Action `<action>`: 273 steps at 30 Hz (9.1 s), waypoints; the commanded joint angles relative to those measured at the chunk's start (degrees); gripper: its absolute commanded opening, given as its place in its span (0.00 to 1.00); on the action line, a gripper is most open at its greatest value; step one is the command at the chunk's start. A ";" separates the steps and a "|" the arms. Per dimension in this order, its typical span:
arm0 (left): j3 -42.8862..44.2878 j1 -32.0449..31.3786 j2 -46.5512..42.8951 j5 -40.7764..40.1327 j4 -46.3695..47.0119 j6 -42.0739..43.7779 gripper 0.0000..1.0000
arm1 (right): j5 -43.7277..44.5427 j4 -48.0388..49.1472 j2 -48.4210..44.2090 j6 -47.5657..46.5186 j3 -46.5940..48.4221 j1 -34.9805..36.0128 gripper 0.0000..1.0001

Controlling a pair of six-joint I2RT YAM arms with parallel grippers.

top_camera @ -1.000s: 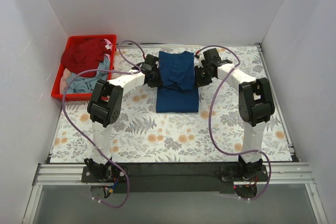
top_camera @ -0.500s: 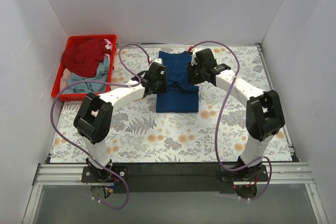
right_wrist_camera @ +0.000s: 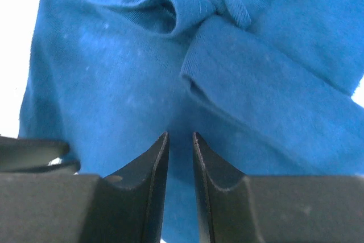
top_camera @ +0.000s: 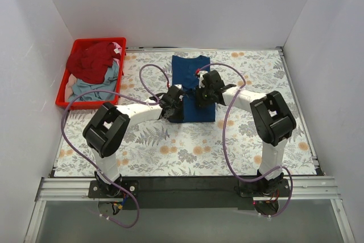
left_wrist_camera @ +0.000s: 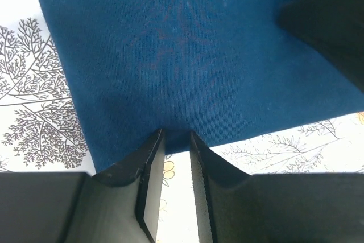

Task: Fold and stack the t-shirts
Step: Fold the tshirt

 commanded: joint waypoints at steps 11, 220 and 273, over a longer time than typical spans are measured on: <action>-7.91 -0.53 -4.46 5.81 -1.51 -0.70 0.22 | 9.01 6.65 8.22 -4.34 12.95 -1.91 0.32; -4.83 -14.49 -18.94 9.68 -45.54 -10.80 0.00 | -5.48 -34.82 -34.54 12.00 -25.25 21.53 0.01; 23.02 19.77 5.54 9.95 -17.34 -1.58 0.00 | -8.11 -41.43 14.29 -7.51 43.64 -6.04 0.01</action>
